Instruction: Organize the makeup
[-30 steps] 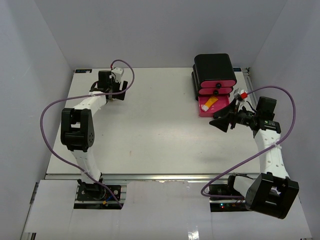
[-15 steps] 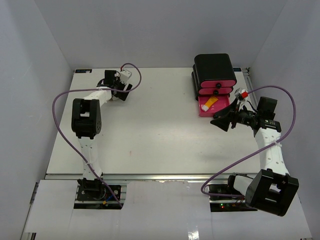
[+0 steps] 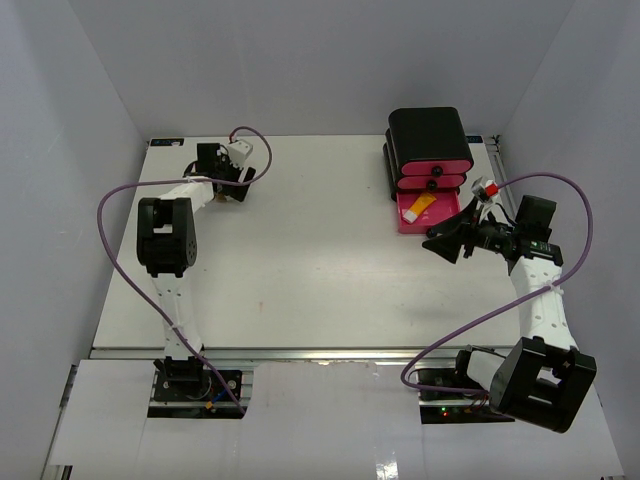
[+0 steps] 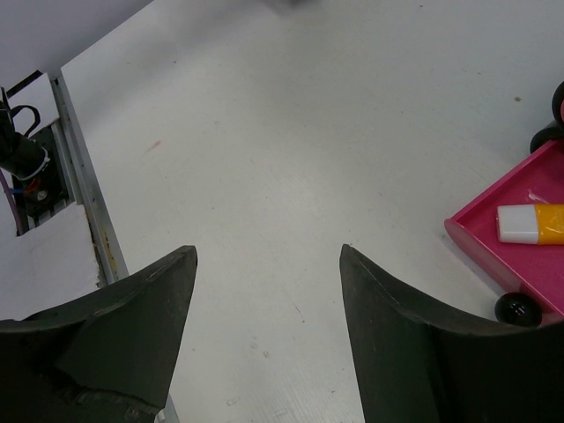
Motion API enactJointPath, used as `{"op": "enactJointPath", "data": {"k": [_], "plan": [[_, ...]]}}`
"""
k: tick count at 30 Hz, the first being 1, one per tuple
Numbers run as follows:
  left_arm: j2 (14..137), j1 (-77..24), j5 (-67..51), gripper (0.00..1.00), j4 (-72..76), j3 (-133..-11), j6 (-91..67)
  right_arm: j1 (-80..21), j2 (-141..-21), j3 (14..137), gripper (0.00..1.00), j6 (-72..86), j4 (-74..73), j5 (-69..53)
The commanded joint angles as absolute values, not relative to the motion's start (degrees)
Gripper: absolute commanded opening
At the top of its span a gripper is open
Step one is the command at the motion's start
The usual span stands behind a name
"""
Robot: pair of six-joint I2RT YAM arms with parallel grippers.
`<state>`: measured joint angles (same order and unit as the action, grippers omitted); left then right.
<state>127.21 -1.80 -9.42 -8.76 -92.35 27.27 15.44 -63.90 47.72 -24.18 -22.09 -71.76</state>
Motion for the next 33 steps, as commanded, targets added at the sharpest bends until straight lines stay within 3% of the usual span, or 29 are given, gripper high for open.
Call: {"op": "enactJointPath", "data": {"k": [1,9,20,33], "plan": [[124.8,-0.3,-14.4,0.98,-12.3,-87.8,26.2,16.1,-62.9,47.3,0.72,-23.6,-20.1,-73.2],[124.7,-0.1,-16.5,0.98,-14.1,-85.9,22.4,17.5,-62.7,47.1,0.73,-22.9,-20.0,-75.0],[124.9,-0.1,-9.1,0.95,-14.0,-84.8,12.8,20.3,-62.0,46.1,0.73,-19.7,-17.5,-78.5],[126.3,-0.4,-4.5,0.64,-16.5,-86.0,7.8,22.1,-59.8,43.8,0.73,-15.2,-12.8,-80.3]]}}
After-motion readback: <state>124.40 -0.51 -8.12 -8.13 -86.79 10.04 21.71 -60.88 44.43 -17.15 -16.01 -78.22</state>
